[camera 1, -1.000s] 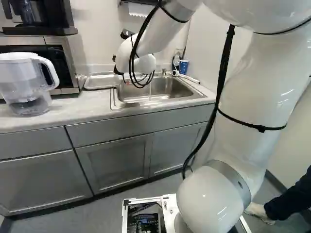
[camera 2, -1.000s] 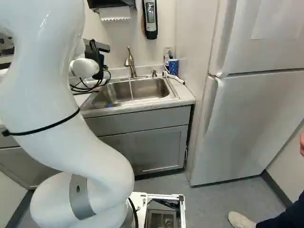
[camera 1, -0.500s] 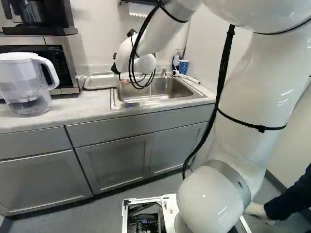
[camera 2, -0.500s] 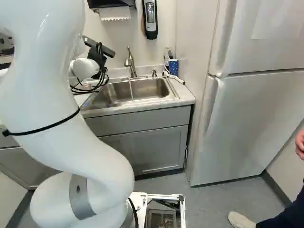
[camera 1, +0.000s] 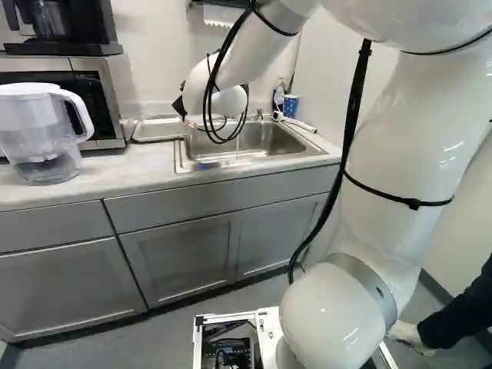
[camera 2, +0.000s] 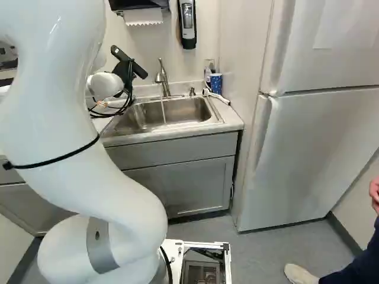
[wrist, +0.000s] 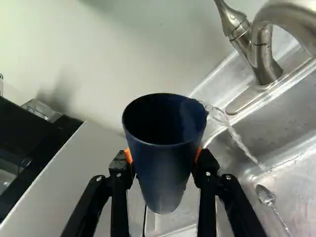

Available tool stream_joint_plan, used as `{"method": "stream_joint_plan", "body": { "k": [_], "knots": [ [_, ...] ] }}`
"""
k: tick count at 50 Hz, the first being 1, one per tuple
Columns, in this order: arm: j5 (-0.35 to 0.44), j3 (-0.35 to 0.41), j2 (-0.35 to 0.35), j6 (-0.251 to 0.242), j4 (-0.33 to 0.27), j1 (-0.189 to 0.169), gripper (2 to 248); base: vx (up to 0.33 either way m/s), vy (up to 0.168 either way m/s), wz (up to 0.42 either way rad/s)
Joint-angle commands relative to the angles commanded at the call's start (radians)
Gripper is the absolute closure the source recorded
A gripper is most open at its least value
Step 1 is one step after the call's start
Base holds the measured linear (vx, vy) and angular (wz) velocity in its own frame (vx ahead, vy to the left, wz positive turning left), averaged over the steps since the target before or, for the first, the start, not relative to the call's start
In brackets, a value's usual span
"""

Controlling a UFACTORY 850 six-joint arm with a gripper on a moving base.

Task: Rinse the cup and place it in the tray

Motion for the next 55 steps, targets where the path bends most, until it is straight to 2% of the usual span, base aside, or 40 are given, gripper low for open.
{"method": "stream_joint_plan", "body": {
  "k": [55],
  "knots": [
    [0.000,0.000,0.000,0.578,0.000,0.000,125,0.000,0.000,0.000]
  ]
}}
